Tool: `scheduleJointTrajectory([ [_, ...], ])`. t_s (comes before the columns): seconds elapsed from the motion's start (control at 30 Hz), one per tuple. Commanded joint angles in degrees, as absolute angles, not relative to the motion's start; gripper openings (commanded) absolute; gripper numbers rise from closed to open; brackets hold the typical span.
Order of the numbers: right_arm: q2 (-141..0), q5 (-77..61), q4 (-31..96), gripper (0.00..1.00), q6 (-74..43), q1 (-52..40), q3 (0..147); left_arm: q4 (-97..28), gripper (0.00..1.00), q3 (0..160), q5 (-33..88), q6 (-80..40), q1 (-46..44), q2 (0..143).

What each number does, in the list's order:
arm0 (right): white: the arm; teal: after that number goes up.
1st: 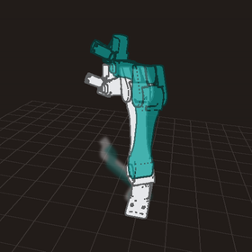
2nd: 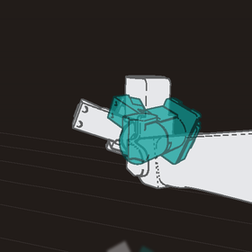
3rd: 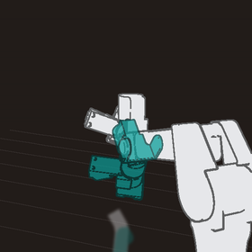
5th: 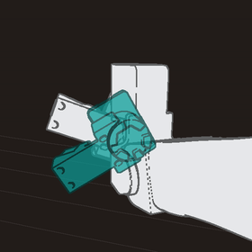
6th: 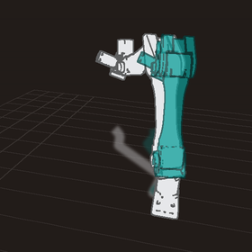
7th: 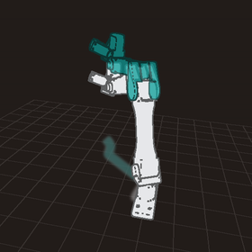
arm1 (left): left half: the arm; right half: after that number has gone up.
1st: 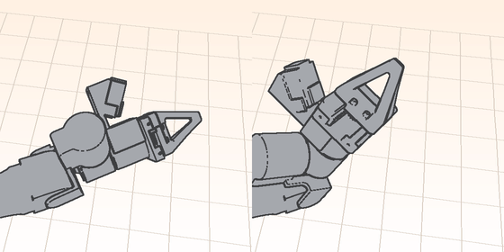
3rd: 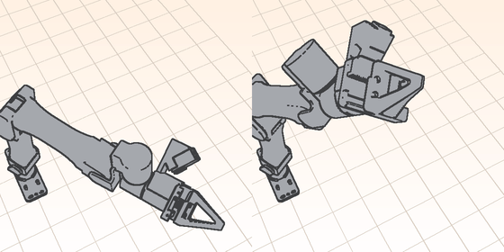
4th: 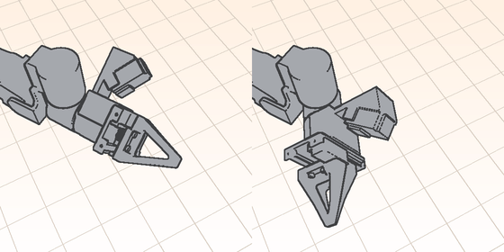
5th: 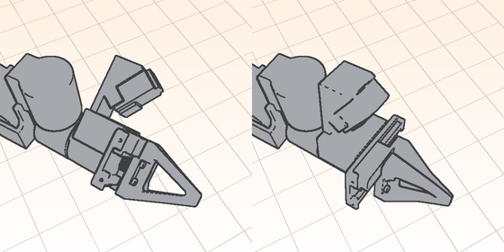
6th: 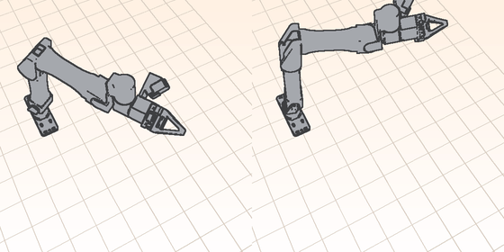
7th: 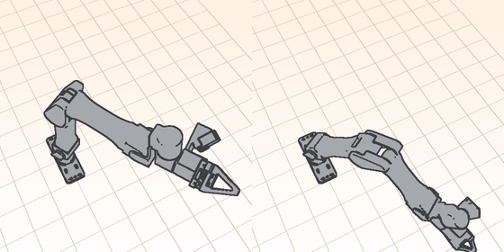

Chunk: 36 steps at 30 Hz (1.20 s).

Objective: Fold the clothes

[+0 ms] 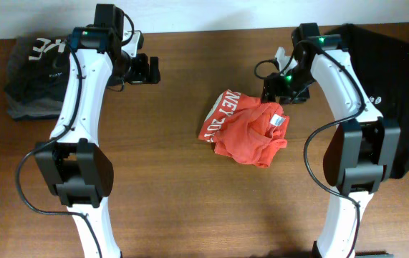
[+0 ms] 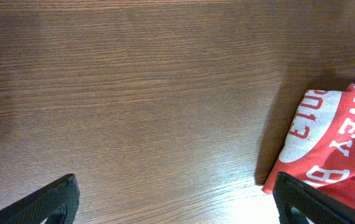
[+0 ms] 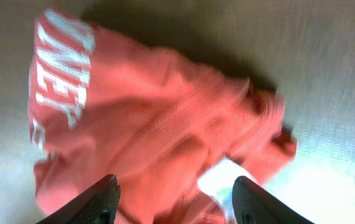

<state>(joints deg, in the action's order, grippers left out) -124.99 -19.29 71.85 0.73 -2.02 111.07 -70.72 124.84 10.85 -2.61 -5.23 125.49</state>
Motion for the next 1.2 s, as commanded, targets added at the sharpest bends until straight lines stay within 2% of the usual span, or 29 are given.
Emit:
scheduleJointTrajectory([
  [0.0, -121.73, -21.34, 75.42, 0.63, 1.72, -1.10, 113.23, -70.78, 0.99, 125.45, 10.61, -1.67, -5.34, 125.80],
  [0.1, -121.10, -26.00, 79.88, 0.61, 2.44, -1.76, 113.21, -70.78, 0.99, 125.45, 10.61, -1.67, -5.37, 125.80],
  [0.27, -121.10, -26.83, 83.74, 0.49, 7.99, -4.91, 111.02, -70.78, 0.99, 125.45, 10.59, -1.65, -5.34, 125.80],
  [0.33, -121.10, -26.74, 84.05, 0.47, 11.90, -6.46, 109.71, -70.78, 0.99, 125.45, 10.59, -1.65, -5.34, 125.80],
  [0.53, -121.21, -24.36, 78.59, 0.47, 16.03, -9.19, 102.52, -70.78, 0.99, 125.45, 10.57, -1.65, -5.34, 125.80],
  [0.8, -121.23, -23.14, 72.12, 0.37, 18.24, -8.62, 96.40, -70.81, 0.99, 125.45, 10.59, -1.65, -5.34, 125.80],
  [0.83, -121.23, -23.09, 71.94, 0.32, 18.24, -8.62, 96.40, -70.81, 0.99, 125.45, 10.59, -1.65, -5.34, 125.80],
  [0.9, -121.21, -23.11, 71.75, 0.04, 18.22, -8.60, 96.42, -70.81, 0.99, 125.45, 10.59, -1.65, -5.34, 125.80],
  [1.17, -118.98, -24.08, 76.75, 0.04, 14.48, -5.26, 97.32, -70.91, 0.99, 125.45, 10.61, -1.65, -5.34, 125.80],
])
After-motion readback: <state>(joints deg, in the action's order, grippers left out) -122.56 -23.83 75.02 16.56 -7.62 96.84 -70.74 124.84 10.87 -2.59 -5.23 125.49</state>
